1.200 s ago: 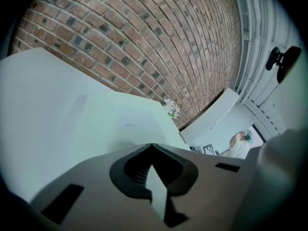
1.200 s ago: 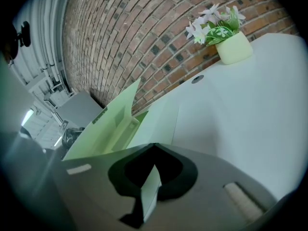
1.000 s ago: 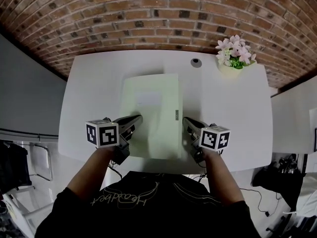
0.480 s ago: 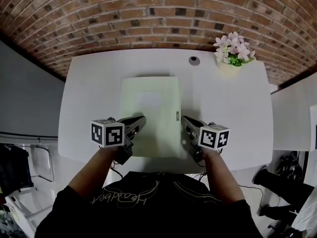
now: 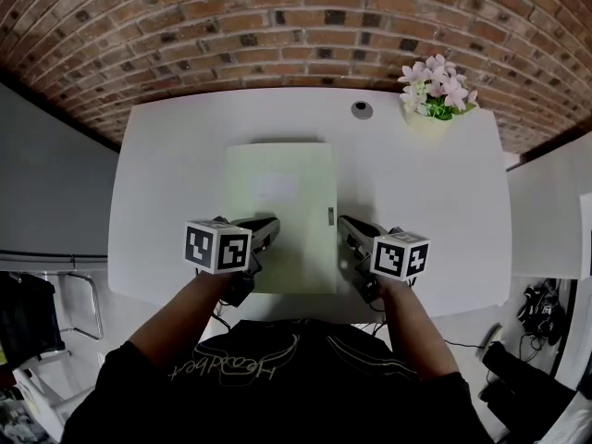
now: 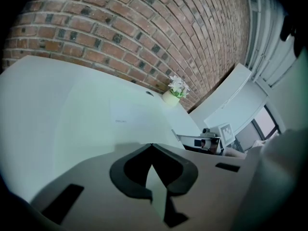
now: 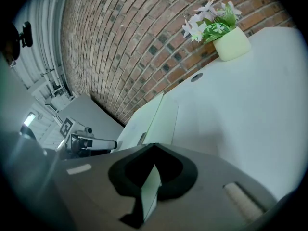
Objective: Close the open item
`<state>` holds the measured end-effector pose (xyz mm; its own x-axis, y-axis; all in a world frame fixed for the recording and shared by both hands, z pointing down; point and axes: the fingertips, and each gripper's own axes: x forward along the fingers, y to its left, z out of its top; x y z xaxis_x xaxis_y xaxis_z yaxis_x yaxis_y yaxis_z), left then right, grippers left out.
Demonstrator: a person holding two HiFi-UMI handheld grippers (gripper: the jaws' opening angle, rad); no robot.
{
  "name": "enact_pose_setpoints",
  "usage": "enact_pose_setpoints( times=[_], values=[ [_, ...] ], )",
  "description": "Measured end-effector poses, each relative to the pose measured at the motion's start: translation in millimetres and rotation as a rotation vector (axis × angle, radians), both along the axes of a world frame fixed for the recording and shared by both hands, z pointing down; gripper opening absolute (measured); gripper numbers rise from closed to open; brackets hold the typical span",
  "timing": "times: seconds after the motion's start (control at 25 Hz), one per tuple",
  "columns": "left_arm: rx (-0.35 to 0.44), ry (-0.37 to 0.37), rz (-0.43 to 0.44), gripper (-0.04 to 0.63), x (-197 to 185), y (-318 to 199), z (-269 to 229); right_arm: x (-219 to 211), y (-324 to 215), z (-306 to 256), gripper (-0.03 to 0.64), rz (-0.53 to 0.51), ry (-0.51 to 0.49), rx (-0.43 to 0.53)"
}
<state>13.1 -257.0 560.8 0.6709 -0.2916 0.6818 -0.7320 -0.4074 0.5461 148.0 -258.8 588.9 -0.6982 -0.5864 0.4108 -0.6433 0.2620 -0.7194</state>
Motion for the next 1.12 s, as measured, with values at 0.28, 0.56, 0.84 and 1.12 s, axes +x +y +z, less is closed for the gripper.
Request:
enact_pose_setpoints(
  times=[0.28,0.56,0.84,1.12],
  values=[
    [0.148,-0.253,0.119,0.002,11.4,10.8,13.4,0.5,2.4,0.8,0.003,0.002,0.006,-0.008],
    [0.115,-0.249,0.137,0.002,11.4,8.1,18.5,1.1,2.0,0.8,0.003,0.003,0.019,0.0],
    [0.123,-0.246,0.151,0.002,12.4,6.5,16.9,2.0,5.9,-4.4,0.003,0.004,0.028,0.011],
    [0.104,-0.218,0.187,0.002,14.1,5.1,13.6,21.5,6.1,-18.5,0.003,0.049,0.012,0.021]
  ],
)
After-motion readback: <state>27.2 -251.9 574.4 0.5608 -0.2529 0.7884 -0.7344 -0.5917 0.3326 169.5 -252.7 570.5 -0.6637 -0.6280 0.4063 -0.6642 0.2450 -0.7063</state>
